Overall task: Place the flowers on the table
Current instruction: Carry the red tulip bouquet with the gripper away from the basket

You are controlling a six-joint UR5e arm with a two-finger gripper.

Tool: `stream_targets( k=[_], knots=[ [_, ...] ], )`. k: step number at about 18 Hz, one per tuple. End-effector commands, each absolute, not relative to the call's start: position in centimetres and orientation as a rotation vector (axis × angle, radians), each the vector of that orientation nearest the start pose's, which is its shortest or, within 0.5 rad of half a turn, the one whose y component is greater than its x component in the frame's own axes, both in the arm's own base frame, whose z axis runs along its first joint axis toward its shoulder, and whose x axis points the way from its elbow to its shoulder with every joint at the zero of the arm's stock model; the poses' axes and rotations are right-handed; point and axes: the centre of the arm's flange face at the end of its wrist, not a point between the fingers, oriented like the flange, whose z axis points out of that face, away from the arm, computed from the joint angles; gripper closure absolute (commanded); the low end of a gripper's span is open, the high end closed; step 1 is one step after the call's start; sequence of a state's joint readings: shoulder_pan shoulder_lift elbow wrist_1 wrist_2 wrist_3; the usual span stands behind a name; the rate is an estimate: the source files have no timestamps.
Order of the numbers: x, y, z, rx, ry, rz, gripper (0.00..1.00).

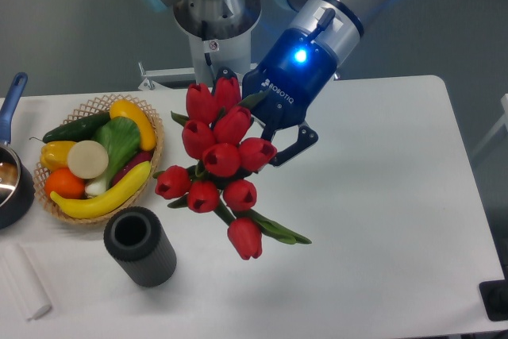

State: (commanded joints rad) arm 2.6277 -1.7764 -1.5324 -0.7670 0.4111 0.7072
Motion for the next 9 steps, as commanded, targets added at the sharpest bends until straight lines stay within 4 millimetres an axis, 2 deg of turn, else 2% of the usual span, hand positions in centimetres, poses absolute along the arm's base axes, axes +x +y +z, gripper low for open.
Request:
stream_targets(
  k=[8, 9],
  knots=[
    [-39.77, 47.33, 53.93, -1.908, 0.063, -0.291, 0.52],
    [-39.70, 47.38, 53.93, -1.909, 0.061, -0.294, 0.56]
  ],
)
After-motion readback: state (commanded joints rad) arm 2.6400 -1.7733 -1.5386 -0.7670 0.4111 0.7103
